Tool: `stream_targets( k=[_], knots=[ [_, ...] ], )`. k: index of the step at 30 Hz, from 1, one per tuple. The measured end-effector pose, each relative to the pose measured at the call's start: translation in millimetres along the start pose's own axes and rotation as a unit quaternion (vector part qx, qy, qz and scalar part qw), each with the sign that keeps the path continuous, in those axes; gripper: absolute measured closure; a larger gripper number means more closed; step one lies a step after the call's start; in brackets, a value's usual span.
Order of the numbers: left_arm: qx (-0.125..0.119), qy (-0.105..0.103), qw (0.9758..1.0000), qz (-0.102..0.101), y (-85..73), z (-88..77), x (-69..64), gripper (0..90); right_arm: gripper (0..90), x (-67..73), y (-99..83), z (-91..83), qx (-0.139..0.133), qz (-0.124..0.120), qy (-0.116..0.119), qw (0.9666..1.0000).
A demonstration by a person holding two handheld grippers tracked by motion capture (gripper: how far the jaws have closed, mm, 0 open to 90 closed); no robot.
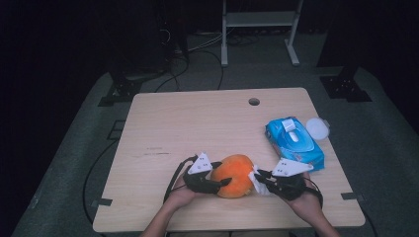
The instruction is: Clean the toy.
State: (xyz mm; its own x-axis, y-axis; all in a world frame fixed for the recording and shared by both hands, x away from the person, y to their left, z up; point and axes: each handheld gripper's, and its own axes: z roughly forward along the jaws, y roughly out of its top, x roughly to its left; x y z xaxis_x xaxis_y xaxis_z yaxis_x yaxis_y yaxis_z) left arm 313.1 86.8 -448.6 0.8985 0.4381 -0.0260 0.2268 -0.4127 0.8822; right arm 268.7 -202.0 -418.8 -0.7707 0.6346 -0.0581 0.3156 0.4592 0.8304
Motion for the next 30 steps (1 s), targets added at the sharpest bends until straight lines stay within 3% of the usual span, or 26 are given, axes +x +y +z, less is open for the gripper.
stream_targets(
  k=[3,7,11,15,20,23,29,30],
  knots=[
    [-0.004,0.0,1.0,0.007,-0.5,2.0,-1.8,34.8,79.4,-0.2,3.1,1.0,-0.009,0.006,0.0,0.9999],
    [-0.002,0.003,0.9995,0.031,0.9,5.1,-9.0,35.2,79.4,-2.8,11.9,7.6,-0.025,0.017,0.004,0.9995],
    [-0.004,0.006,0.9995,0.03,-0.1,4.9,-9.9,35.2,79.4,-9.0,21.9,16.8,-0.046,0.039,0.011,0.9982],
    [-0.004,-0.001,0.9998,0.017,-0.1,4.4,-5.7,34.4,79.3,-12.2,18.5,18.2,-0.041,0.042,0.012,0.9982],
    [-0.007,-0.002,0.9999,0.012,-0.7,3.7,-5.9,33.5,79.3,-13.2,1.5,5.3,-0.013,0.042,0.016,0.9989],
    [-0.004,0.002,0.9993,0.036,1.3,5.1,-11.4,34.5,79.3,-13.8,-0.7,2.4,-0.016,0.049,0.016,0.9986],
    [0.004,-0.008,0.9954,0.095,5.0,13.2,-31.4,35.0,79.3,-15.9,22.9,14.4,-0.049,0.055,0.009,0.9972],
    [0.004,-0.007,0.9954,0.096,5.2,13.6,-32.4,35.0,79.3,-15.4,24.1,16.4,-0.045,0.053,0.008,0.9976]
  ],
)
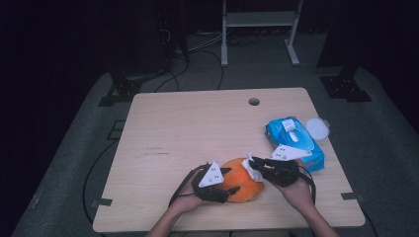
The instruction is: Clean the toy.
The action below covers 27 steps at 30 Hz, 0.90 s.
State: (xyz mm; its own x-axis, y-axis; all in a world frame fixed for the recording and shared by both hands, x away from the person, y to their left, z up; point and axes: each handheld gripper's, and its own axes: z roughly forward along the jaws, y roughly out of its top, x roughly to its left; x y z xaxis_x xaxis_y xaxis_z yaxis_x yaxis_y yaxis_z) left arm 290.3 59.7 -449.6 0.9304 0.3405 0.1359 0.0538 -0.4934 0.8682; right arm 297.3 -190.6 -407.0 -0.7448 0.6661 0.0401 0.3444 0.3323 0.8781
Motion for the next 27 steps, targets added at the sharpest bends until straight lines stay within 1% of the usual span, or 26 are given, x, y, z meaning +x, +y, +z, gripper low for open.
stream_targets(
  k=[1,2,4,5,6,7,8,9,10,11,12,13,14,15,16,18,22,23,25,26,27],
  knots=[
    [-0.001,-0.005,1.0,-0.004,-0.1,-0.5,0.8,34.6,79.4,0.2,-1.2,1.4,0.005,-0.005,-0.001,1.0],
    [-0.006,-0.013,0.9998,-0.013,0.0,-1.4,2.1,33.3,79.5,0.3,-3.6,1.9,0.007,-0.004,0.001,1.0],
    [-0.014,-0.031,0.9991,-0.026,5.1,-5.5,6.2,25.1,79.6,0.2,-7.8,0.3,0.01,-0.001,0.008,0.9999],
    [-0.02,-0.034,0.9987,-0.033,9.0,-7.1,8.5,20.2,79.6,1.1,-8.5,-1.4,0.009,-0.005,0.009,0.9999],
    [-0.023,-0.025,0.9984,-0.045,11.8,-7.8,9.9,15.3,79.6,2.9,-8.6,-2.9,0.007,-0.011,0.011,0.9999],
    [-0.015,-0.016,0.9985,-0.051,12.7,-6.9,11.0,10.5,79.6,5.0,-8.1,-3.8,0.004,-0.013,0.017,0.9998],
    [-0.002,-0.017,0.9985,-0.052,10.7,-4.8,11.6,11.1,79.5,6.9,-7.5,-4.5,0.0,-0.016,0.024,0.9996],
    [0.006,-0.015,0.9984,-0.055,6.9,-3.2,12.0,15.5,79.4,9.1,-6.8,-4.4,-0.001,-0.021,0.022,0.9995],
    [0.007,-0.017,0.9978,-0.065,3.6,-2.6,13.0,20.8,79.4,10.7,-6.0,-4.1,0.001,-0.03,0.016,0.9994],
    [0.007,-0.017,0.9978,-0.065,3.6,-2.6,13.0,23.5,79.3,11.2,-5.8,-3.8,0.004,-0.034,0.012,0.9993],
    [0.013,-0.016,0.9972,-0.072,1.2,-3.5,16.5,26.2,79.3,9.8,-6.4,-3.8,0.006,-0.031,0.011,0.9994],
    [0.016,-0.016,0.9973,-0.07,0.6,-4.4,18.0,27.5,79.3,8.3,-7.3,-4.0,0.006,-0.03,0.011,0.9995],
    [0.018,-0.018,0.9969,-0.074,-0.2,-5.0,18.9,28.1,79.3,6.7,-8.5,-4.8,0.009,-0.025,0.01,0.9996],
    [0.018,-0.018,0.9969,-0.074,-0.2,-5.0,18.9,28.4,79.3,6.7,-8.5,-4.8,0.009,-0.025,0.01,0.9996],
    [0.019,-0.019,0.9966,-0.077,-2.3,-5.8,21.5,28.8,79.3,2.2,-12.9,-6.9,0.015,-0.021,0.009,0.9996],
    [0.02,-0.02,0.9959,-0.086,-4.3,-6.9,24.4,29.0,79.3,-0.4,-16.7,-8.3,0.025,-0.017,0.011,0.9995],
    [0.017,-0.017,0.9949,-0.097,-7.2,-8.7,27.5,29.0,79.3,-3.0,-22.4,-11.4,0.045,-0.02,0.007,0.9987],
    [0.016,-0.017,0.995,-0.097,-7.6,-8.6,27.2,29.0,79.3,-3.2,-23.3,-11.9,0.047,-0.018,0.008,0.9987],
    [0.013,-0.017,0.9962,-0.084,-7.6,-7.6,25.4,28.9,79.3,-3.7,-22.5,-11.8,0.046,-0.015,0.009,0.9988],
    [0.01,-0.018,0.9969,-0.076,-7.7,-7.0,24.2,28.9,79.3,-3.7,-20.8,-11.4,0.042,-0.013,0.008,0.999],
    [0.009,-0.019,0.9972,-0.071,-7.7,-6.5,23.1,28.9,79.2,-4.0,-18.2,-10.5,0.035,-0.011,0.006,0.9993]
  ],
)
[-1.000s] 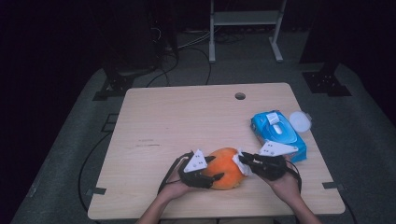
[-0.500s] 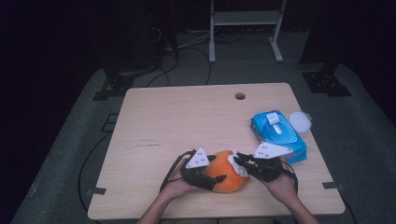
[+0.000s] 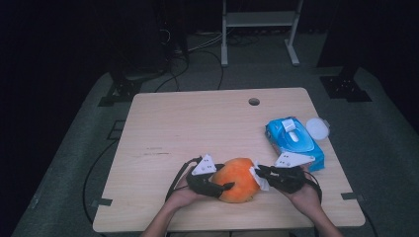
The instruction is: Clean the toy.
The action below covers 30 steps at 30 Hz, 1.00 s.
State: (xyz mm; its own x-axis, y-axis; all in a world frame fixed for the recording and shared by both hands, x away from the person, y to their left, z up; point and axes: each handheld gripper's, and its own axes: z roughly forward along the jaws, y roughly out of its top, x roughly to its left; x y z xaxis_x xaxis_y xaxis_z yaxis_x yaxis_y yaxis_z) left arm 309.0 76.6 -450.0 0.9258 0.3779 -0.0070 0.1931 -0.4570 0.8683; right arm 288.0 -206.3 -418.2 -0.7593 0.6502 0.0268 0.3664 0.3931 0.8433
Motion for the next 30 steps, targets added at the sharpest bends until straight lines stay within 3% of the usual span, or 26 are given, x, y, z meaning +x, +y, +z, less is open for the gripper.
stream_targets(
  k=[6,14,17,21,24,27,30],
  knots=[
    [0.0,0.006,1.0,-0.006,0.1,-0.8,1.3,28.9,79.3,-3.7,4.4,7.4,-0.003,0.014,0.006,0.9999],
    [-0.007,0.015,0.9991,-0.039,-2.0,-4.3,8.6,29.0,79.2,-12.5,-11.6,-2.6,0.04,0.05,0.03,0.9975],
    [-0.006,0.014,0.9996,-0.024,0.6,-1.8,4.0,28.9,79.2,-8.9,-4.7,-5.6,0.024,0.048,0.031,0.9981],
    [0.003,0.026,0.999,0.036,9.0,5.6,-13.6,28.6,79.2,2.6,12.4,-0.3,-0.001,0.027,0.031,0.9992],
    [0.005,0.03,0.9975,0.064,11.6,6.9,-22.4,28.1,78.9,6.9,18.6,2.1,-0.016,0.019,0.029,0.9993],
    [-0.011,0.01,0.9982,0.058,11.4,2.4,-19.4,23.5,78.8,5.2,13.1,3.3,-0.003,0.016,0.033,0.9993],
    [-0.016,-0.002,0.9996,0.023,13.2,-2.6,-12.7,12.9,78.8,2.5,4.7,0.4,0.005,0.014,0.034,0.9993]
  ],
)
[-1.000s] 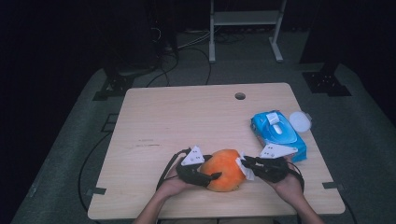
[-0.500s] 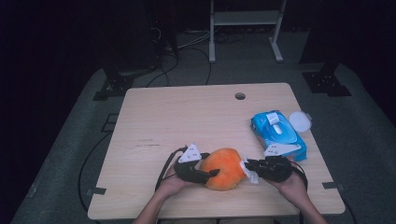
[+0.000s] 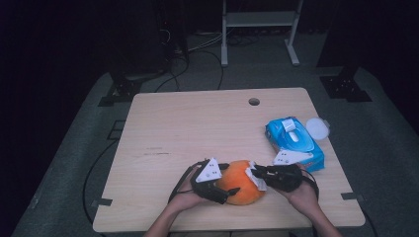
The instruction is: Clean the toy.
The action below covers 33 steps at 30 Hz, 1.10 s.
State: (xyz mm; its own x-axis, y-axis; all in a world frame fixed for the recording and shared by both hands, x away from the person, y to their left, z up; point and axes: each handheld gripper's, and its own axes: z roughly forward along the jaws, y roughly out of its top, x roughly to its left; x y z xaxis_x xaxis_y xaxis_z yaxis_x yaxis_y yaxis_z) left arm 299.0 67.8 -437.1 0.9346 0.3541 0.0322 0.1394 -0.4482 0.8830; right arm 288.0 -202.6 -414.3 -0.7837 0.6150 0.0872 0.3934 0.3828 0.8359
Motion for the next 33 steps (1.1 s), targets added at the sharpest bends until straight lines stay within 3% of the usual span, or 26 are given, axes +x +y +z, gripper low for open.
stream_targets(
  k=[3,7,8,11,13,14,17,19,21,23,26,29,31,33],
  knots=[
    [0.028,-0.022,0.9982,-0.048,-2.9,2.1,5.8,7.6,78.8,-1.3,-4.1,-4.7,-0.001,0.006,0.008,1.0],
    [0.045,-0.032,0.995,-0.082,-7.6,8.9,10.2,6.3,78.8,0.2,-4.0,-4.9,0.0,0.002,0.008,1.0],
    [0.047,-0.034,0.9955,-0.075,-7.0,8.0,10.5,11.5,78.8,0.6,-3.5,-5.2,0.001,0.0,0.006,1.0],
    [0.029,0.005,0.9994,-0.019,-0.5,0.9,3.2,32.3,78.9,1.5,-0.6,-7.6,-0.012,0.0,0.005,0.9999],
    [-0.003,0.032,0.9992,0.025,7.0,-5.5,0.1,36.4,78.9,1.9,3.2,-10.5,-0.028,-0.004,-0.003,0.9996],
    [-0.011,0.04,0.9986,0.035,8.9,-7.2,-0.3,36.8,79.1,2.1,5.3,-11.8,-0.04,-0.001,-0.006,0.9992],
    [-0.007,0.049,0.997,0.059,6.2,-9.1,0.9,35.7,79.1,4.2,8.8,-7.8,-0.05,-0.005,-0.01,0.9987],
    [0.013,0.048,0.9969,0.06,-1.3,-6.6,3.8,34.5,78.9,5.2,7.4,-0.5,-0.035,-0.012,-0.013,0.9993],
    [0.008,0.038,0.9986,0.035,-4.7,-7.1,7.9,33.6,78.9,5.1,3.8,5.8,-0.023,-0.021,-0.024,0.9992],
    [0.007,0.038,0.9988,0.03,-3.4,-6.1,7.8,32.1,79.2,3.2,3.3,5.7,-0.026,-0.007,-0.024,0.9994],
    [0.014,0.045,0.9975,0.053,1.1,-0.7,0.2,30.5,79.6,11.6,7.7,6.9,-0.036,-0.008,-0.026,0.999],
    [0.025,0.056,0.9953,0.075,2.6,0.4,-5.3,30.1,79.6,31.5,16.2,10.9,-0.044,-0.048,-0.013,0.9978],
    [0.024,0.055,0.9956,0.073,1.0,-0.6,-4.4,30.4,79.0,37.8,18.7,12.6,-0.041,-0.064,-0.026,0.9967],
    [0.023,0.053,0.9965,0.061,-1.3,-0.9,-2.0,30.6,78.8,31.8,16.0,12.3,-0.04,-0.06,-0.032,0.9969]
  ],
)
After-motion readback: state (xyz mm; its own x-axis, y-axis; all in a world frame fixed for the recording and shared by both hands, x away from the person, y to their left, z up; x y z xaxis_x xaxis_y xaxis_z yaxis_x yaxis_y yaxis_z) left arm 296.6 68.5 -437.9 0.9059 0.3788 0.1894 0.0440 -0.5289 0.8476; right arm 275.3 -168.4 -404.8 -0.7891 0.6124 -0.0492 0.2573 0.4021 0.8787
